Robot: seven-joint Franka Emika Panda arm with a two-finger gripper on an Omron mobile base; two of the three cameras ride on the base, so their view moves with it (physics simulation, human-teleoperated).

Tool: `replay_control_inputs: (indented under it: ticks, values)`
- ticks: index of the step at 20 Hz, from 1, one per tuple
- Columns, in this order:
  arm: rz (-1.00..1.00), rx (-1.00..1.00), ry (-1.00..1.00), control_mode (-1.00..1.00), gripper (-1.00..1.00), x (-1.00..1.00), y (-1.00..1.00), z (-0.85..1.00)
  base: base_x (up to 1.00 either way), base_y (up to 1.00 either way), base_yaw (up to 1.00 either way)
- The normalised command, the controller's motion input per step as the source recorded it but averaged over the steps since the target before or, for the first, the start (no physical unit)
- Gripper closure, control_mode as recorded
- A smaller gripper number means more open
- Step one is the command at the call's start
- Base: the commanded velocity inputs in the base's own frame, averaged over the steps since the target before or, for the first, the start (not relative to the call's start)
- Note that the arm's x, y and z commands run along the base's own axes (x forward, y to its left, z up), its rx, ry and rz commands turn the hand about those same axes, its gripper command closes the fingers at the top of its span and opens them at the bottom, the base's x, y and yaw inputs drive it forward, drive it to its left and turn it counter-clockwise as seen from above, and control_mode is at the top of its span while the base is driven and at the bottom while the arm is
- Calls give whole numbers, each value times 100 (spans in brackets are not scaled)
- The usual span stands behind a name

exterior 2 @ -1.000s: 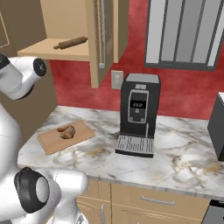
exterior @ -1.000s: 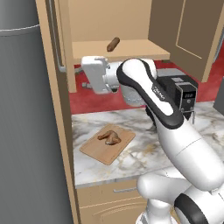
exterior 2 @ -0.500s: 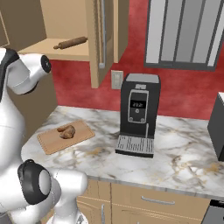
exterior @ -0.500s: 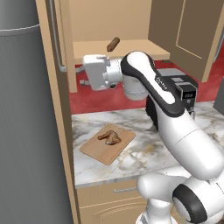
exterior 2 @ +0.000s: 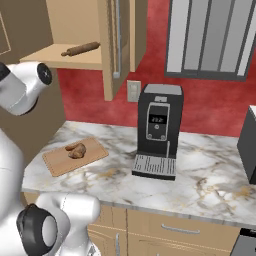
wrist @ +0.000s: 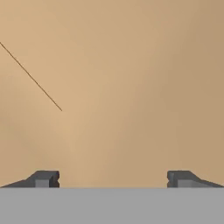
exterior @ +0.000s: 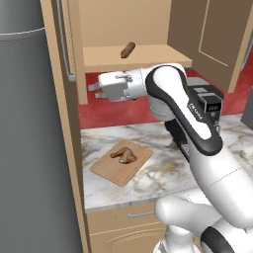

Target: Open the cabinet, retrieve the rolling pin, and place it next to the meat on the cutting board to prepare for tenderizing.

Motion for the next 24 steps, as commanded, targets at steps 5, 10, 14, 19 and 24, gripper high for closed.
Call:
replay_control_inputs:
  ticks: [5, 10, 14, 19, 24]
  values:
    - [-3, -4, -9, -100, -100, -42, -26, 3, 0, 0, 0]
    - [-9, -4, -1, -100, -100, -6, -41, 2, 0, 0, 0]
    - [-16, -10, 0, -100, -100, -5, -51, 5, 0, 0, 0]
    - [-21, -12, 0, -100, -100, -14, -52, 15, 0, 0, 0]
    - [-25, -13, 0, -100, -100, -24, -58, 16, 0, 0, 0]
